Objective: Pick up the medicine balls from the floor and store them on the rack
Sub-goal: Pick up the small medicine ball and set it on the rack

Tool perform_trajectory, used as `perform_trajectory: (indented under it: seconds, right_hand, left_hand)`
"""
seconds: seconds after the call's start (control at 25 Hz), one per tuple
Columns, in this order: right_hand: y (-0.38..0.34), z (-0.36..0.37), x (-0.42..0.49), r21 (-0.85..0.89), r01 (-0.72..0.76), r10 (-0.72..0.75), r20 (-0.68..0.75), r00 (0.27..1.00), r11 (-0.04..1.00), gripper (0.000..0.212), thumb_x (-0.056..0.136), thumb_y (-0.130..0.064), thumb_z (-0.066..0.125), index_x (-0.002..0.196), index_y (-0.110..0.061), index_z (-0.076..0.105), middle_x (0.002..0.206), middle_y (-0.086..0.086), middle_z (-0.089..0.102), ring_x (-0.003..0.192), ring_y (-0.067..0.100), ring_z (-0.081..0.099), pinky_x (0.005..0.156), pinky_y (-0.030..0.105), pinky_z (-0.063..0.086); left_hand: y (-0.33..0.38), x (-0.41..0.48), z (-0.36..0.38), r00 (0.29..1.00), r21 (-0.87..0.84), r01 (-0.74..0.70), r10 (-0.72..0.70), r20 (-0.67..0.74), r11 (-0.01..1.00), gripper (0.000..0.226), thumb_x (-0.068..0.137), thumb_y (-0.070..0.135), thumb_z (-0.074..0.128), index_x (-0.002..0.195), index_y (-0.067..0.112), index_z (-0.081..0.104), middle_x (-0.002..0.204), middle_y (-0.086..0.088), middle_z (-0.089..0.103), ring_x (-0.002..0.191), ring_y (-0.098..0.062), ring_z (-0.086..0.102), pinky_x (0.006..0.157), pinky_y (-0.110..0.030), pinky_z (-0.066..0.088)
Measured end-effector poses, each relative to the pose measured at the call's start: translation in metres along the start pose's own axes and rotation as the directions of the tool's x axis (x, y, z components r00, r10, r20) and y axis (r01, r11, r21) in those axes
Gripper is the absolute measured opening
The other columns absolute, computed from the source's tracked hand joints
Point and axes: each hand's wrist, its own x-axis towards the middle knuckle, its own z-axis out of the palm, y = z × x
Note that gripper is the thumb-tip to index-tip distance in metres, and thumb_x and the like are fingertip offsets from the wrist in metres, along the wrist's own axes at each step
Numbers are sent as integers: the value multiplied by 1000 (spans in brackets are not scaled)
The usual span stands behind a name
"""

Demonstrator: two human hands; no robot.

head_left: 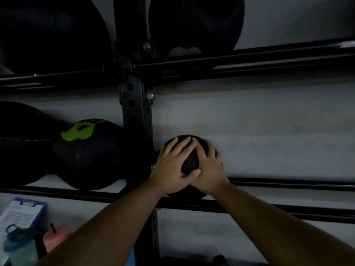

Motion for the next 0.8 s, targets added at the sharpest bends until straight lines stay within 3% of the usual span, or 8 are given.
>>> perform_trajectory:
  seconds: [0.12,0.28,0.48,0.6,0.8]
  right_hand:
    - [12,-1,5,50,38,-39,12,999,998,107,71,-71,50,161,-46,-3,171,4,-2,153,38,8,116,61,28]
    - [21,-1,2,73,60,-60,3,998,995,105,73,-70,50,160,-47,-3,171,5,-1,152,38,9,115,61,28]
    - [45,-32,-7,78,175,-187,194,963,981,108,75,-84,58,157,-58,-7,171,-3,2,149,32,12,118,55,31]
    - [59,-71,-5,97,87,-111,288,951,992,99,82,-83,56,163,-48,11,167,-1,22,150,30,25,121,48,30]
    - [75,-136,-34,-41,-100,106,183,977,994,74,92,-71,56,154,-32,44,153,4,47,131,24,52,108,37,43]
  left_hand:
    - [9,9,7,994,-44,89,-92,-57,995,98,84,77,50,168,31,27,176,4,24,163,-27,16,127,-41,8]
    - [19,12,4,990,-47,141,-141,-14,989,103,79,77,55,167,29,32,174,4,29,162,-25,20,130,-51,19]
    - [30,2,-18,983,-109,183,-179,49,977,95,78,77,58,161,31,43,169,8,36,157,-23,28,128,-48,28]
    - [39,7,-36,981,-131,196,-193,30,972,85,77,80,53,146,31,61,154,9,52,144,-20,43,119,-39,38]
    - [57,37,-47,997,-347,70,-69,14,935,52,82,72,62,106,29,77,112,11,71,110,-15,66,101,-39,52]
